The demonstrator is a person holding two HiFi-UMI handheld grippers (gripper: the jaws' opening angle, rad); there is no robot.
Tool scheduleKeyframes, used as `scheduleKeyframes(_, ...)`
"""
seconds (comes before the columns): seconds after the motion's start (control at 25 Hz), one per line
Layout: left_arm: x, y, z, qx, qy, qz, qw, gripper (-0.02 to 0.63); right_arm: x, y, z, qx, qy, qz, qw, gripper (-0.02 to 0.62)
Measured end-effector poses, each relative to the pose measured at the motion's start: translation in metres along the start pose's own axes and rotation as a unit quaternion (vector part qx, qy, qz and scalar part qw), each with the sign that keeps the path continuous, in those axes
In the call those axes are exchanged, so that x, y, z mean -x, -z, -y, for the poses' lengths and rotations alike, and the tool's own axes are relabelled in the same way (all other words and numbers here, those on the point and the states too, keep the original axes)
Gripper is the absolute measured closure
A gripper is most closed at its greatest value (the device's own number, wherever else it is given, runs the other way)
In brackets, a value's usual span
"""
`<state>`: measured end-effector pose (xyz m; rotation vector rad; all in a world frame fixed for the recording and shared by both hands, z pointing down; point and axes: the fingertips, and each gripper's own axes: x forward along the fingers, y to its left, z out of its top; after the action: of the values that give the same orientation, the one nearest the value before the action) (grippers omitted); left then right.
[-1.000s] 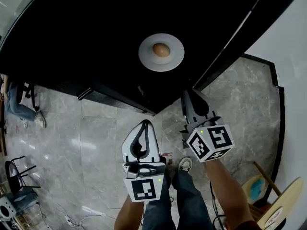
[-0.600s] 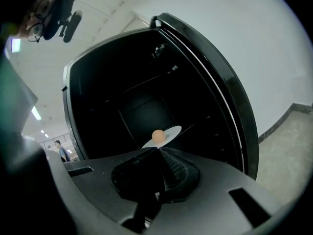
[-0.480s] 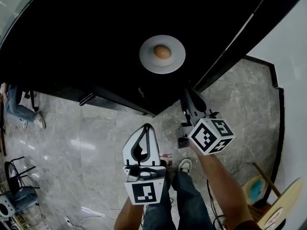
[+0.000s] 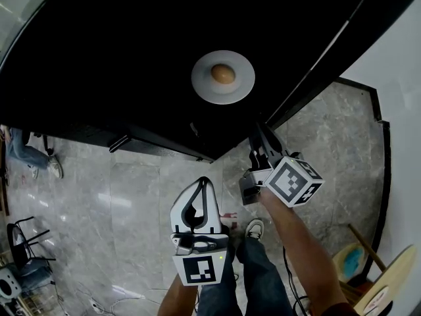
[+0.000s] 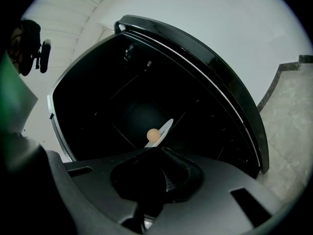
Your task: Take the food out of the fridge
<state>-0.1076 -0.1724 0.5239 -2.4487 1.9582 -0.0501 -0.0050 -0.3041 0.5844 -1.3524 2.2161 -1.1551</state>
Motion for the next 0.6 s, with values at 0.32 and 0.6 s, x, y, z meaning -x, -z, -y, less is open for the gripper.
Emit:
scheduleKeyframes(0.32,0.002,-0.001,-0.003,0.002,-0.002,-0.003,1.0,0.594,-0.012,0.0,-0.007,-0.071,-0.041,-0.011,0.997,0.534)
scheduleKeyframes(0.6,0.003,0.0,-0.005,0.003,-0.001,-0.005,1.0,0.594,-0.025,0.001,-0.008,-0.128,-0.054,-0.018,0.99,0.514)
